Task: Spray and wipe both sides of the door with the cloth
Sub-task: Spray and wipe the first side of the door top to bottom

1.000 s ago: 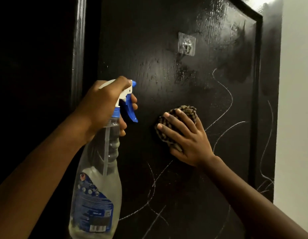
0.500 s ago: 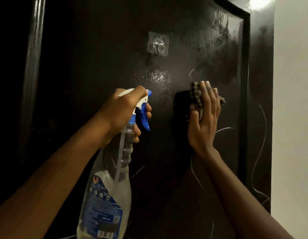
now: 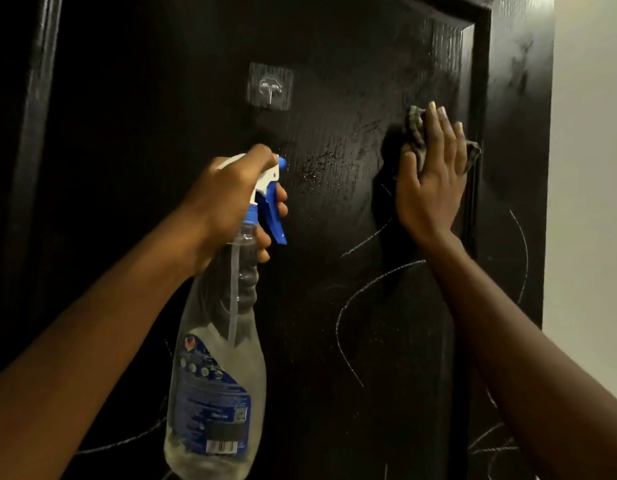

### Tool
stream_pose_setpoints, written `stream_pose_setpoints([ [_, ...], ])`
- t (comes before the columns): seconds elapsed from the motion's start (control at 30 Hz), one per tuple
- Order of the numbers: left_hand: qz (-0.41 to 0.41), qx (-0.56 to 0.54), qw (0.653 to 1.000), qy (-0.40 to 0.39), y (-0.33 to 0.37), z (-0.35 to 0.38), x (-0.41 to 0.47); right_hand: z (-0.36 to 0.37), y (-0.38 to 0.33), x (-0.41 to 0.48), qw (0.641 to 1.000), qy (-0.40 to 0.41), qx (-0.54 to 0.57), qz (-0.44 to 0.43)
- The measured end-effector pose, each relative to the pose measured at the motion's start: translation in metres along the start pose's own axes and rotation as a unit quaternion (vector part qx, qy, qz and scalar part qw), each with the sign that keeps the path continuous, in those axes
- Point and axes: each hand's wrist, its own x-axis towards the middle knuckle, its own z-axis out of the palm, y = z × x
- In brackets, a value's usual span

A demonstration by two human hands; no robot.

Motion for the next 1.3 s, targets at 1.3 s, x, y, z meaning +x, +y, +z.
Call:
stream_pose_setpoints([
  [1.3,0.007,-0.010,0.999,-0.033,-0.008,-0.033,-0.002,0.003,0.014,-0.028,0.986,-0.024,-0.153,-0.065],
])
